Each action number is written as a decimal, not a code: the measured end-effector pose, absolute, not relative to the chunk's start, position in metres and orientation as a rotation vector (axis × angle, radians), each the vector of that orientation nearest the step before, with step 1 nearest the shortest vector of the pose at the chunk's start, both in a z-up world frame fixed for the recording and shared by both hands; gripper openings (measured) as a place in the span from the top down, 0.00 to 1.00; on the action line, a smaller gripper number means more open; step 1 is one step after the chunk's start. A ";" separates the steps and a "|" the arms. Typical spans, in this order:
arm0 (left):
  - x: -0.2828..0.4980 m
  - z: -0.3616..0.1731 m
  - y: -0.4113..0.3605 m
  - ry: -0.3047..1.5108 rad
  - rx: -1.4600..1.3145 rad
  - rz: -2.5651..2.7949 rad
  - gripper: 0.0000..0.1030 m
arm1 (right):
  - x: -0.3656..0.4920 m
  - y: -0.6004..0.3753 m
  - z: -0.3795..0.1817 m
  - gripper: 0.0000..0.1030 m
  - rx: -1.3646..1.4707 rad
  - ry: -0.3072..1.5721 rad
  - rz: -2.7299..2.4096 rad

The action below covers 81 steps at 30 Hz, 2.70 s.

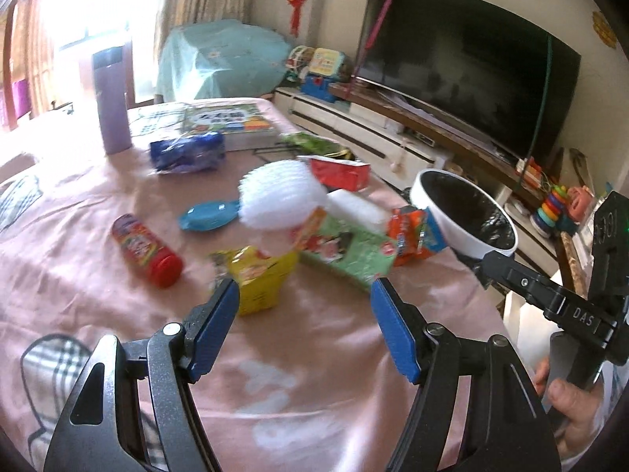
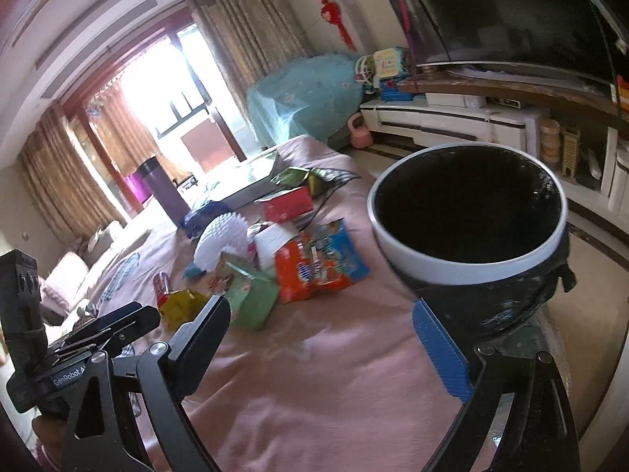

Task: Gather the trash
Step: 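Grasp the yellow noodle wrapper with the left tool while the right tool grasps the orange-blue snack bag, then move both wrappers over the black bin and open both tools to release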

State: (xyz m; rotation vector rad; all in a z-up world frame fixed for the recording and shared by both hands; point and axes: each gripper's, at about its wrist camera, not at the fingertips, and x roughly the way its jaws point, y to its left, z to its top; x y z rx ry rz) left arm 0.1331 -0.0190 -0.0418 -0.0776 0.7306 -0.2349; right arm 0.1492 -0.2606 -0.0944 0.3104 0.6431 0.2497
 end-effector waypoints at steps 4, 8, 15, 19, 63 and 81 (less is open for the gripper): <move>0.130 -0.049 -0.007 0.741 -0.087 -0.210 0.31 | 0.151 -0.251 -0.098 0.08 0.300 0.660 0.258; 0.129 -0.053 0.001 0.748 -0.090 -0.192 0.31 | 0.152 -0.244 -0.103 0.08 0.293 0.668 0.262; 0.138 -0.060 0.007 0.774 -0.101 -0.166 0.31 | 0.160 -0.239 -0.102 0.09 0.266 0.651 0.261; 0.148 -0.063 0.004 0.780 -0.084 -0.158 0.31 | 0.172 -0.238 -0.101 0.23 0.241 0.655 0.251; 0.152 -0.020 -0.115 0.732 0.007 -0.503 0.99 | 0.151 -0.314 -0.079 0.96 0.315 0.603 0.148; 0.177 -0.007 -0.195 0.720 0.072 -0.623 0.99 | 0.161 -0.372 -0.069 0.96 0.351 0.561 0.067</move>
